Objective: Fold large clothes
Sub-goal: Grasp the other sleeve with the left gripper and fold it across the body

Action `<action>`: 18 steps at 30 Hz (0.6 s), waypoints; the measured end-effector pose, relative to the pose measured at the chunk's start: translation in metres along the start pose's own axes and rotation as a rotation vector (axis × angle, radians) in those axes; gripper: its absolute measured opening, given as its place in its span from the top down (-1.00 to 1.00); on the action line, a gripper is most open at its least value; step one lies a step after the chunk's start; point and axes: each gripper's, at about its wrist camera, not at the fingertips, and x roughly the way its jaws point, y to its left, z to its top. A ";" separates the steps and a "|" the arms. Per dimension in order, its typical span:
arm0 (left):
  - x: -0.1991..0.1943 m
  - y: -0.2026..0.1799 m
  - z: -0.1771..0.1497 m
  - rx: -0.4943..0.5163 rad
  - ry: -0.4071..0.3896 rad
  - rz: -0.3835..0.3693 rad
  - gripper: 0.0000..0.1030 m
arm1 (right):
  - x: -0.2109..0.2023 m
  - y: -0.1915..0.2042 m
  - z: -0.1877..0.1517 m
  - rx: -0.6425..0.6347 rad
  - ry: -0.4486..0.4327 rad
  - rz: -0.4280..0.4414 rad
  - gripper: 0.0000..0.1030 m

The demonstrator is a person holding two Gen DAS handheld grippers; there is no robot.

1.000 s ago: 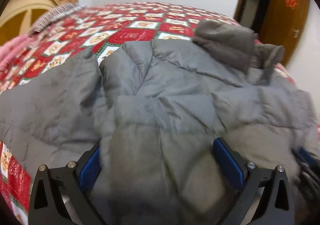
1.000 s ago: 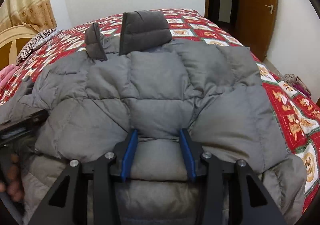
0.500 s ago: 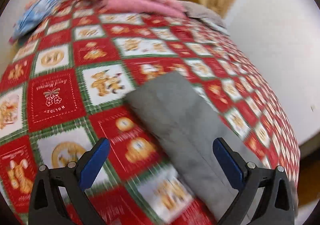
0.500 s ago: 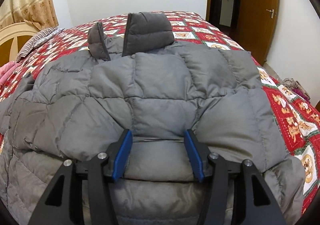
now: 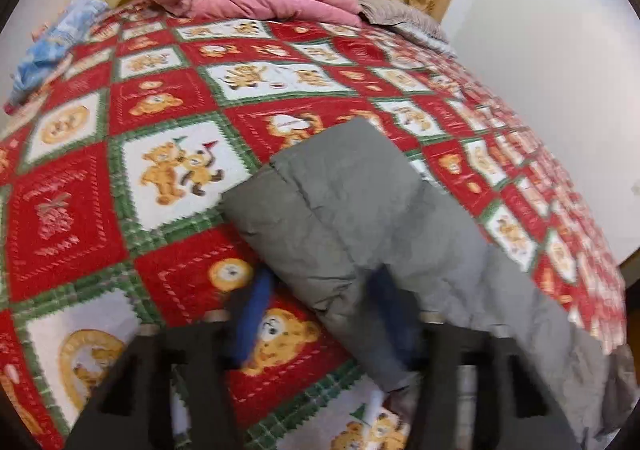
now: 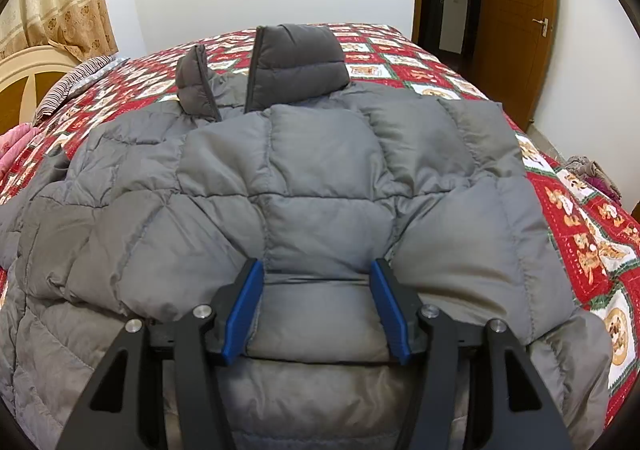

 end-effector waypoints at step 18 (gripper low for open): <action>-0.188 -0.192 -0.070 0.610 -0.293 -0.548 0.85 | 0.000 -0.008 -0.001 0.044 -0.011 0.043 -0.16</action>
